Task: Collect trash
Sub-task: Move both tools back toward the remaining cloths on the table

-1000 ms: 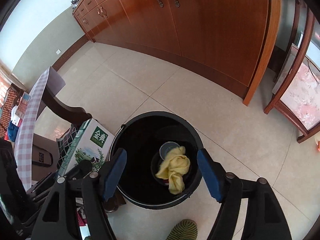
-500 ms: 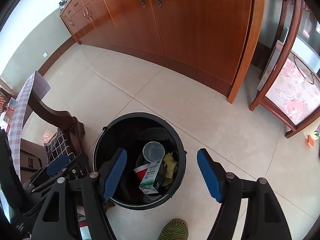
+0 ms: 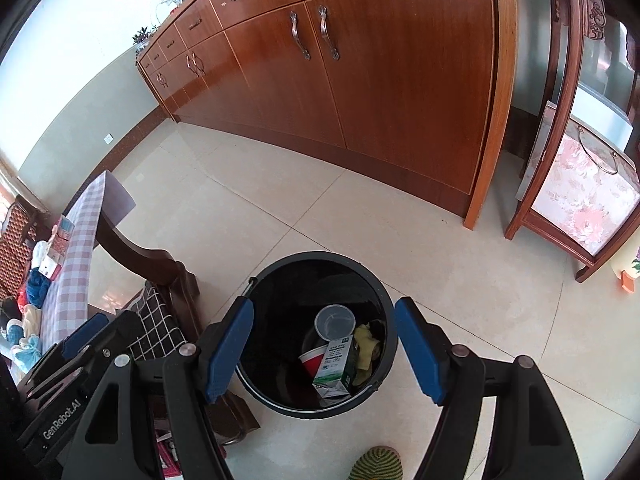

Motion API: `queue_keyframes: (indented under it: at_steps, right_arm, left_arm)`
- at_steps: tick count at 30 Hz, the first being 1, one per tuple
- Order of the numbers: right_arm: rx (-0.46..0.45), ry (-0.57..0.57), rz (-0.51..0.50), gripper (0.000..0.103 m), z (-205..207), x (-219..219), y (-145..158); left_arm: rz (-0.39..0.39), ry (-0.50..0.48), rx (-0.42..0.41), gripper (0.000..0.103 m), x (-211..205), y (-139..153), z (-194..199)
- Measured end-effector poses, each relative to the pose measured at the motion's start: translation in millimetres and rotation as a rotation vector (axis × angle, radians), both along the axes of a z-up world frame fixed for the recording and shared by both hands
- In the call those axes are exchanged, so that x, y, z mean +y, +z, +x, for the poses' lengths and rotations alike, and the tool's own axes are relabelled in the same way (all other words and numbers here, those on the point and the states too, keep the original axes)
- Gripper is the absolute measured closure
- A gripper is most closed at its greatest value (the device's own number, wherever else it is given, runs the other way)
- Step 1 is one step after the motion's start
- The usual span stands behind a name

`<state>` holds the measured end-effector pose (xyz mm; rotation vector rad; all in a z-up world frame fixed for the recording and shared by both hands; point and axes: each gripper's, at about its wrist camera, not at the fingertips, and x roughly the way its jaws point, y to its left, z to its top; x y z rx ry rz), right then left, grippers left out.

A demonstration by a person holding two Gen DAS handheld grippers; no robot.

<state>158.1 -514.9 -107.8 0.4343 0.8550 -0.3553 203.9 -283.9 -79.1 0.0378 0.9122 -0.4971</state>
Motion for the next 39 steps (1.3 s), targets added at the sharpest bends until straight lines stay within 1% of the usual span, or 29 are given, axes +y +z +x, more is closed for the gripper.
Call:
queue_keyframes:
  at_steps: [4,9,13,17,23,29,32,35,39]
  right_arm:
    - [-0.052,0.026,-0.023,0.028,-4.0,24.1,12.4]
    - [-0.093,0.090,-0.031,0.028,-2.7,58.2,18.6]
    - [-0.118,0.163,-0.034,0.028,2.6,89.5,22.7]
    - [-0.131,0.247,-0.034,0.028,9.4,124.3,24.9]
    - [-0.138,0.378,-0.041,0.028,19.4,184.3,25.7]
    - [-0.144,0.476,-0.046,0.028,29.7,240.3,28.2]
    - [-0.149,0.516,-0.059,0.028,34.8,262.3,31.4]
    - [-0.151,0.552,-0.062,0.024,37.5,280.3,34.2]
    - [-0.155,0.598,-0.058,0.023,40.4,303.7,33.4]
  left_arm:
    - [-0.018,0.011,-0.029,0.036,21.4,17.4,-9.3]
    - [-0.033,0.049,-0.054,0.036,58.1,34.3,-21.9]
    - [-0.022,0.102,-0.077,0.036,95.4,42.3,-27.4]
    - [-0.017,0.191,-0.092,0.036,140.9,46.8,-28.9]
    - [0.009,0.320,-0.118,0.036,207.6,45.4,-34.8]
    - [0.011,0.435,-0.106,0.036,265.5,41.6,-36.4]
    - [0.016,0.479,-0.114,0.036,288.7,41.6,-36.2]
    - [0.010,0.519,-0.112,0.036,311.1,39.9,-36.5]
    - [0.000,0.559,-0.105,0.036,329.9,35.3,-39.1]
